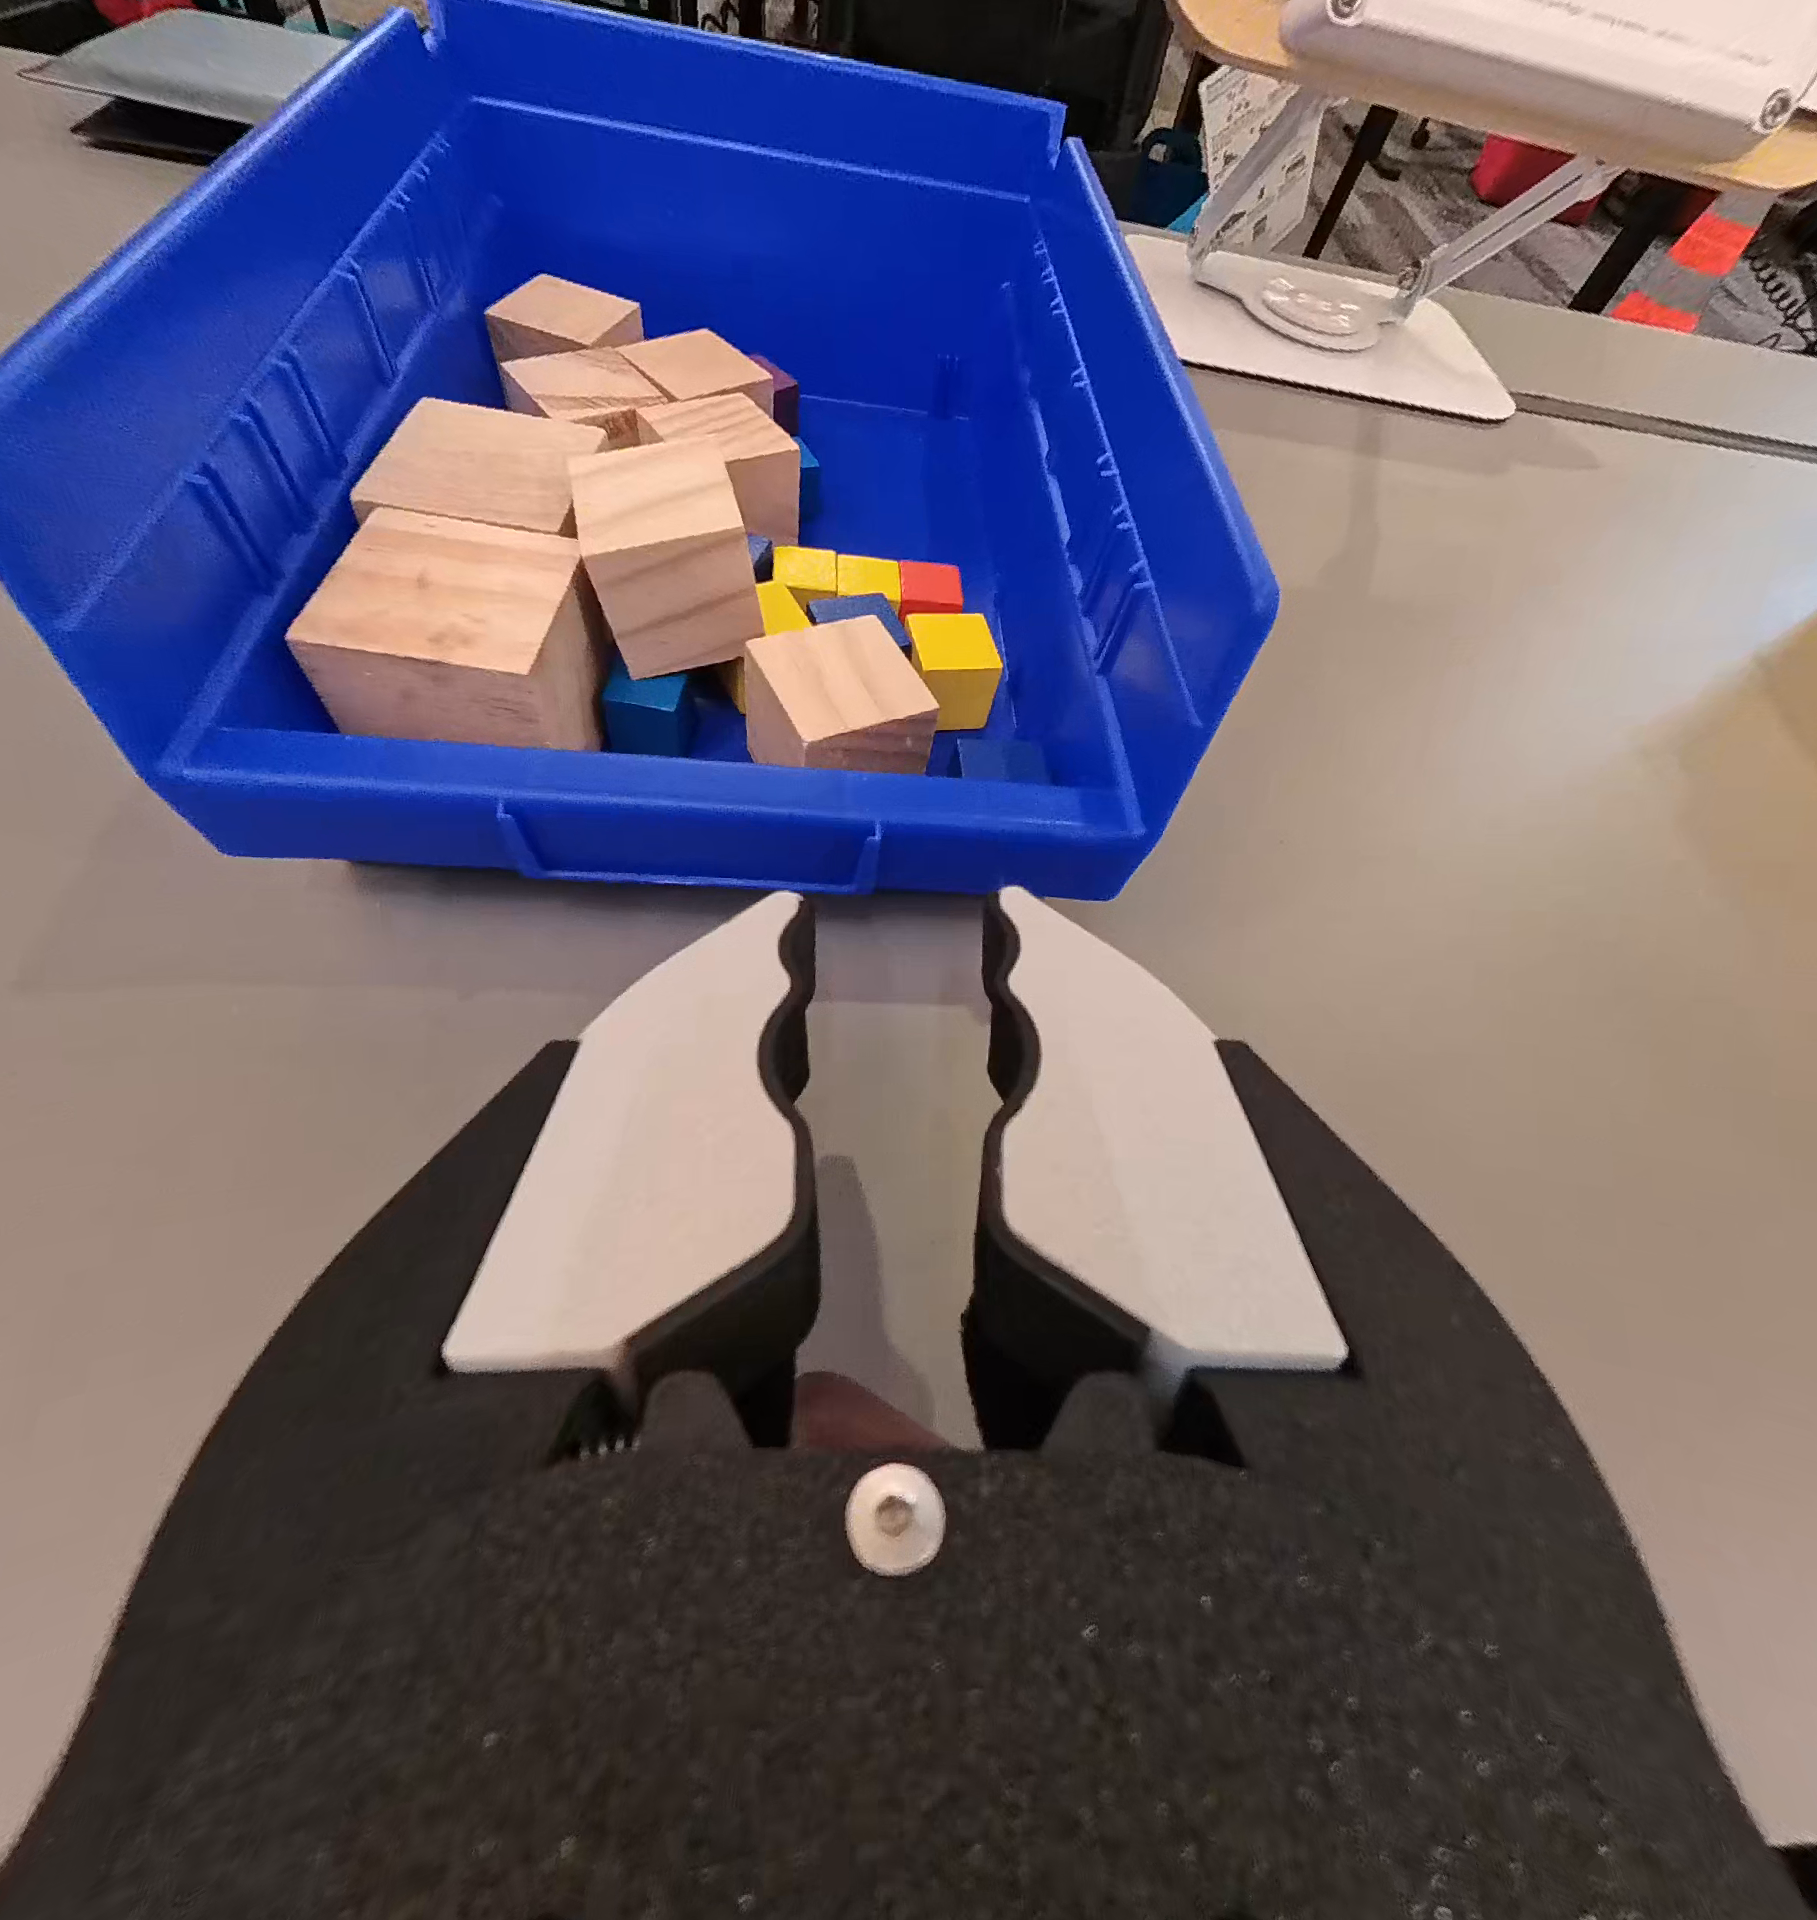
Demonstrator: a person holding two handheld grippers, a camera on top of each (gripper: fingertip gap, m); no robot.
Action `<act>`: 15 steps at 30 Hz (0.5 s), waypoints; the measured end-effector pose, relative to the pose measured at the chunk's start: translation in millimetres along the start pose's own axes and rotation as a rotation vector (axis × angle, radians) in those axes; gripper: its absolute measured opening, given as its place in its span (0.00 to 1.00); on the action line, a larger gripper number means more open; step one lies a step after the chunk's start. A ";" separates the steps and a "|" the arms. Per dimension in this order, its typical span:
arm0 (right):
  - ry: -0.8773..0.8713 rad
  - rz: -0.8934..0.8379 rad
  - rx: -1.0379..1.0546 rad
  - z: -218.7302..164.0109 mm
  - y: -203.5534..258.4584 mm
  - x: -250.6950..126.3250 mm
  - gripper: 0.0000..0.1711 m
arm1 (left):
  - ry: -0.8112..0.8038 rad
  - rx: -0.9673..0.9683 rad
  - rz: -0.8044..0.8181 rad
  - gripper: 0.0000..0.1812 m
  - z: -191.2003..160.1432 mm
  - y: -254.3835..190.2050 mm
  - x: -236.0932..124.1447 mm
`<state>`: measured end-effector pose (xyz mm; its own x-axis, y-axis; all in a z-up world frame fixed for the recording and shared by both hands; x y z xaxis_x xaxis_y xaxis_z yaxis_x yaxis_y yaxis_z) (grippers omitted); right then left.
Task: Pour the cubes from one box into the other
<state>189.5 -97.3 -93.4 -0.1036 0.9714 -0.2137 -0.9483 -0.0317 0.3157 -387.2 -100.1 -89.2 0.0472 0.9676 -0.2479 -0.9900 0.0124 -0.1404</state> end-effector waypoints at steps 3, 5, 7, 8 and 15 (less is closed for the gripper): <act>-0.012 -0.004 -0.013 1.1 1.5 -2.5 0.19 | -0.005 -0.001 -0.005 0.17 0.7 -0.1 -2.3; -0.007 0.003 -0.019 -0.1 3.7 -2.7 0.19 | -0.008 -0.003 -0.007 0.17 1.2 0.1 -4.1; 0.001 0.007 -0.030 -1.3 6.1 -2.0 0.19 | -0.015 -0.007 -0.008 0.17 2.3 1.0 -5.5; 0.001 0.010 -0.034 -1.3 7.9 -1.6 0.19 | -0.016 -0.005 -0.007 0.17 2.7 2.0 -5.9; 0.009 -0.013 -0.091 -3.2 11.2 2.1 0.20 | -0.012 -0.068 0.001 0.17 4.6 19.5 -2.4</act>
<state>177.7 -96.4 -93.2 -0.0936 0.9697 -0.2256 -0.9729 -0.0410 0.2276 -407.2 -101.0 -86.9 0.0446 0.9705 -0.2370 -0.9788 -0.0051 -0.2048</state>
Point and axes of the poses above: each gripper's, where its closed fingertips meet, x out along the fingers, z out of its top, y = z × x across the jaws, the point moved 8 cm from there along -x, back along the fingers, and after that the axes turned 11 degrees about -y, right-handed, at the moved point
